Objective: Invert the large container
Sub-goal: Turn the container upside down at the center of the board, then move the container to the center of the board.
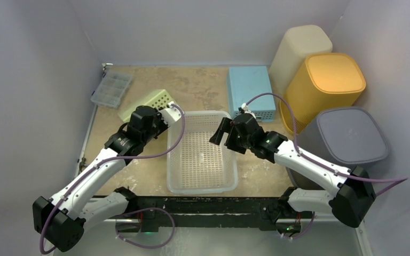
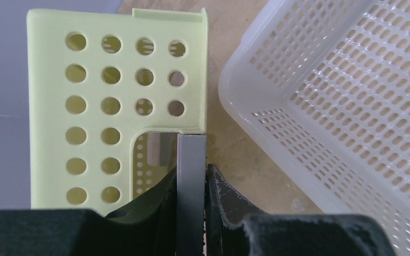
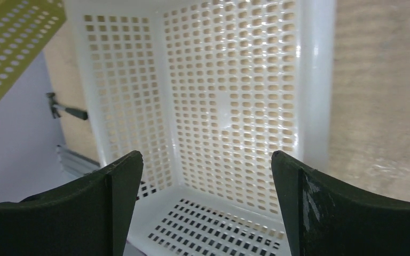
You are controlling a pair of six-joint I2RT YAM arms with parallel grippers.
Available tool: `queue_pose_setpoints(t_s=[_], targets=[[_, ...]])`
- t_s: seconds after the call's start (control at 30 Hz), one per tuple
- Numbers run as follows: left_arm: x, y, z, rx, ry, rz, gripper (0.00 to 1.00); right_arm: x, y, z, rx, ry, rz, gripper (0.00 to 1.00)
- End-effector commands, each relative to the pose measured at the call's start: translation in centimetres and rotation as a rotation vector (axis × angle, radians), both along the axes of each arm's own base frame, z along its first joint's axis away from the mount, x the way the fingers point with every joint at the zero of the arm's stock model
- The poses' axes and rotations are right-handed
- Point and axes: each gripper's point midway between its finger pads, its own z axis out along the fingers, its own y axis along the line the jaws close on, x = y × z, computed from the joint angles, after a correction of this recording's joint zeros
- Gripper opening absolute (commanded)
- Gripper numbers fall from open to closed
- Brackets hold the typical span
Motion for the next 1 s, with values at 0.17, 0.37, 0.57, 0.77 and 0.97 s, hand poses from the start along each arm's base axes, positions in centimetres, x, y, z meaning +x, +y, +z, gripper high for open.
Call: queue_pose_setpoints(t_s=[0.17,0.37,0.57,0.77,0.97], targets=[[-2.1,-1.2,0.6,-0.243,0.114,0.082,0.21,0.9,-5.4,-0.6,-0.258,-0.039,-0.139,0.95],[-3.1,-2.1,-1.8,-0.323,0.229,0.121,0.22,1.6,-6.8,-1.4,-0.357,-0.042,-0.178,0.95],[-4.1,-2.9,-3.7,-0.386,0.318,0.145,0.21,1.2,-8.3,-1.9,-0.431,-0.034,-0.191,0.95],[-4.2,-3.8,-3.9,-0.428,0.344,0.128,0.24,0.3,-9.1,-2.8,-0.475,-0.017,-0.147,0.92],[-4.4,-5.0,-4.5,-0.553,0.39,0.178,0.27,-2.2,-8.5,-4.4,-0.451,0.027,-0.02,0.88]])
